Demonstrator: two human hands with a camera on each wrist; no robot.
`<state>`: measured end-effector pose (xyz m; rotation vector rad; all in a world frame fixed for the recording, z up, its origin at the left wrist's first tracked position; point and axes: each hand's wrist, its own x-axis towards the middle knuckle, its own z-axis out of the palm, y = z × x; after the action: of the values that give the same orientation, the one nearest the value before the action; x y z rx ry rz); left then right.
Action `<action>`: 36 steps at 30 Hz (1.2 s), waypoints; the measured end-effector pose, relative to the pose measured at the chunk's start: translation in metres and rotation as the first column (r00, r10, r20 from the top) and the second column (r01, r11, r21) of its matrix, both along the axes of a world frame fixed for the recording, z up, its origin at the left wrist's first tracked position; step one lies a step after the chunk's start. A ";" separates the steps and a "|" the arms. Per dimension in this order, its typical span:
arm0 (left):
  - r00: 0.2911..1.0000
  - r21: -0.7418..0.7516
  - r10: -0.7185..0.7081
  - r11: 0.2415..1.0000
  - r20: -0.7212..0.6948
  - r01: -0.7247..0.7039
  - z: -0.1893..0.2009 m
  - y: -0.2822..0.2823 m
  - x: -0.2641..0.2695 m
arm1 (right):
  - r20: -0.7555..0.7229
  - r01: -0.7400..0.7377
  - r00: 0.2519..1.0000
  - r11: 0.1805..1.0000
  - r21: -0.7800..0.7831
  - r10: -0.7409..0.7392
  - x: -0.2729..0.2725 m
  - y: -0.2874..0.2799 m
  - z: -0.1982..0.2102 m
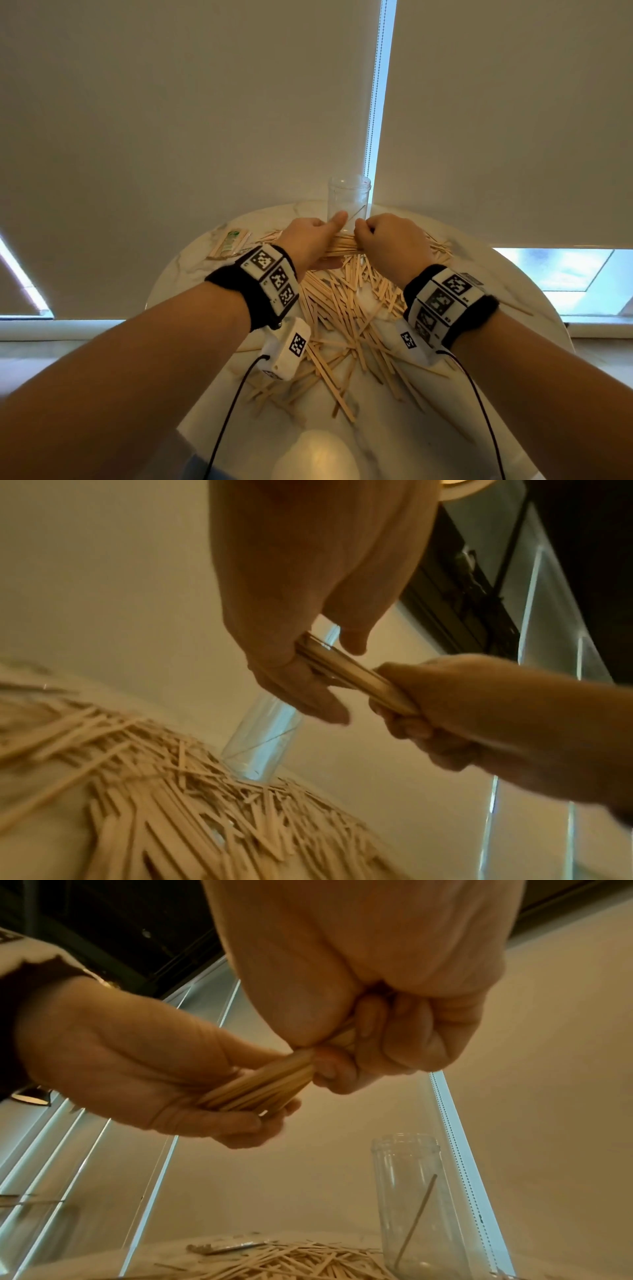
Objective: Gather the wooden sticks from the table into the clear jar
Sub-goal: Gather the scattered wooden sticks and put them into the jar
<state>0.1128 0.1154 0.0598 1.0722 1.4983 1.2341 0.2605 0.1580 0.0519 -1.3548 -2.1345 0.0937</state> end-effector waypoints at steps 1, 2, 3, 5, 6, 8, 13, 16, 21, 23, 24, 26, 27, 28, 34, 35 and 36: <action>0.995 0.019 0.014 1.000 -0.096 -0.012 -0.002 0.001 0.000 | -0.003 -0.020 1.000 1.000 -0.024 0.020 -0.002 -0.001 0.001; 0.980 0.039 0.043 0.999 -0.196 -0.036 -0.001 0.002 -0.002 | 0.006 -0.057 0.998 0.998 -0.039 0.057 -0.004 -0.001 0.001; 0.949 0.055 0.082 0.996 -0.306 -0.068 0.000 0.005 -0.006 | 0.029 -0.104 0.994 0.993 -0.046 0.105 -0.006 -0.002 0.001; 0.850 0.070 0.156 0.988 -0.503 -0.140 0.005 0.014 -0.015 | 0.089 -0.196 0.976 0.980 -0.037 0.198 -0.010 -0.007 0.001; 0.814 0.069 0.166 0.986 -0.557 -0.154 0.008 0.019 -0.019 | 0.110 -0.229 0.967 0.973 -0.024 0.230 -0.012 -0.008 0.001; 0.818 0.021 0.100 0.994 -0.567 -0.107 0.011 0.025 -0.021 | 0.144 -0.257 0.956 0.966 -0.014 0.257 -0.012 -0.005 0.004; 0.884 -0.065 0.058 0.993 -0.464 -0.099 0.017 0.042 -0.022 | 0.170 -0.286 0.943 0.958 -0.023 0.286 -0.005 0.018 0.014; 0.966 -0.139 0.075 0.984 -0.249 -0.113 0.025 0.049 -0.023 | 0.209 -0.268 0.937 0.959 -0.087 0.281 0.004 0.038 0.030; 0.963 -0.097 0.176 0.975 -0.206 -0.199 0.036 0.077 -0.042 | 0.176 -0.120 0.975 0.989 -0.084 0.134 0.025 0.089 0.070; 0.947 -0.089 0.124 0.984 -0.297 -0.157 0.036 0.095 -0.049 | 0.194 -0.038 0.980 0.995 -0.090 0.055 0.025 0.116 0.085; 0.935 -0.093 0.078 0.989 -0.345 -0.117 0.035 0.105 -0.051 | 0.222 0.002 0.975 0.995 -0.097 0.020 0.021 0.130 0.091; 0.910 -0.118 -0.003 0.992 -0.414 -0.051 0.031 0.126 -0.052 | 0.308 0.052 0.951 0.993 -0.106 -0.017 0.012 0.155 0.100; 0.899 -0.131 -0.031 0.991 -0.437 -0.030 0.030 0.137 -0.050 | 0.363 0.062 0.932 0.991 -0.115 -0.016 0.006 0.168 0.102; 0.888 -0.138 -0.049 0.990 -0.456 -0.016 0.028 0.148 -0.047 | 0.429 0.067 0.903 0.991 -0.116 -0.011 -0.001 0.177 0.104; 0.826 -0.080 -0.065 0.997 -0.560 0.024 0.019 0.199 -0.037 | 0.771 0.162 0.634 0.985 -0.062 -0.056 -0.061 0.226 0.104; 0.821 -0.069 -0.062 0.997 -0.567 0.027 0.016 0.206 -0.036 | 0.809 0.144 0.584 0.989 -0.034 -0.058 -0.071 0.235 0.100; 0.814 -0.054 -0.057 0.998 -0.578 0.032 0.012 0.211 -0.035 | 0.842 0.126 0.534 0.992 0.009 -0.076 -0.078 0.241 0.097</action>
<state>0.0782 0.3269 0.0720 1.5381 1.9265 0.8653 0.1824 0.3992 0.1484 -1.7821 -2.8150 -0.7228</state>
